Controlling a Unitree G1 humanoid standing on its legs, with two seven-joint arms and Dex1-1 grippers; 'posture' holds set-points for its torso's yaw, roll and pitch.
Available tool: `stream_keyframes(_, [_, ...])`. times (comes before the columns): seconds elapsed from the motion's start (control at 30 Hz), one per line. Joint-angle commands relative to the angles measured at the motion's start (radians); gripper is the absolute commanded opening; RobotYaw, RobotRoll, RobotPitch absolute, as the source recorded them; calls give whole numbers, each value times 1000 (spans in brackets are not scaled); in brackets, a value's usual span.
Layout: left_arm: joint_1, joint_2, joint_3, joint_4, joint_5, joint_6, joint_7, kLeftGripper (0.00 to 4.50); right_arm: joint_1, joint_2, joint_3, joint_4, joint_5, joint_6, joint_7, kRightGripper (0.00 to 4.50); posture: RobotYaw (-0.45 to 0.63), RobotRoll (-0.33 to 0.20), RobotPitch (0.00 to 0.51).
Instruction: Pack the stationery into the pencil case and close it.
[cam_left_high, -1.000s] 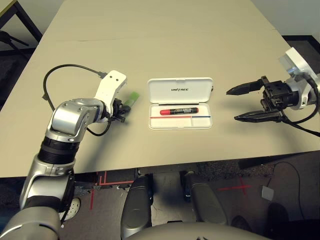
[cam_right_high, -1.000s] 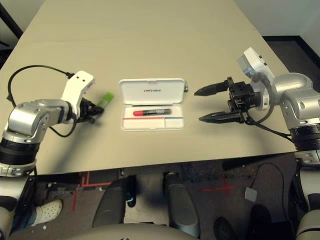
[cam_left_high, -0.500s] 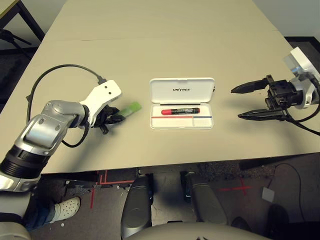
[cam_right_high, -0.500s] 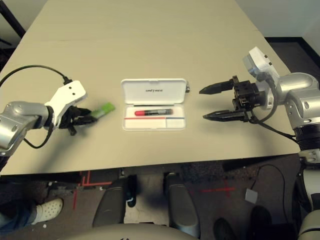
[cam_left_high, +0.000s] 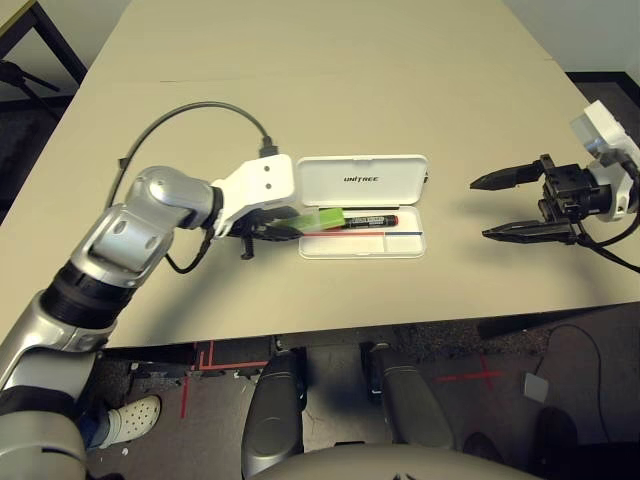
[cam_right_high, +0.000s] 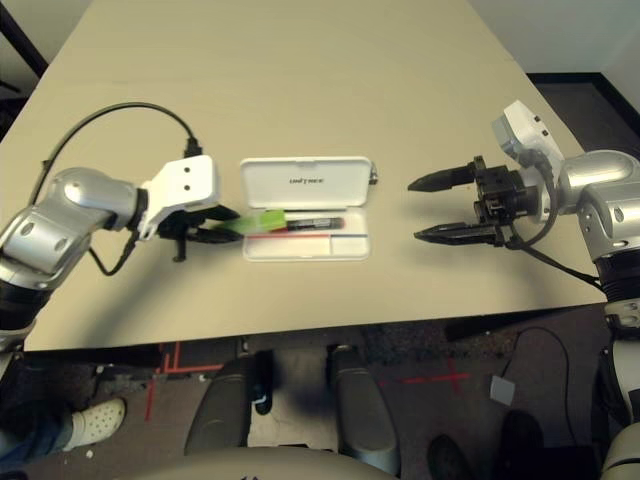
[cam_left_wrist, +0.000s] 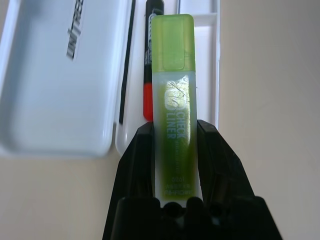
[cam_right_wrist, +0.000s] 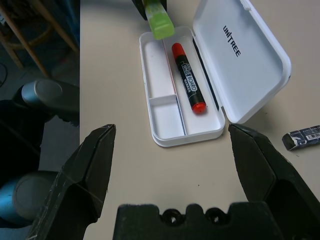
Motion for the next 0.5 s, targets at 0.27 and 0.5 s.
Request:
stream_keyframes(0.27, [-11, -104, -106, 61, 85, -69, -65, 1075, 43, -5, -57, -43, -14, 25, 4, 4500, -72, 0, 192])
stream_keyframes(0.5, [-26, -150, -103, 125, 126, -103, -64, 1075, 43, 3, -73, -53, -20, 42, 4, 4500, -76, 0, 197])
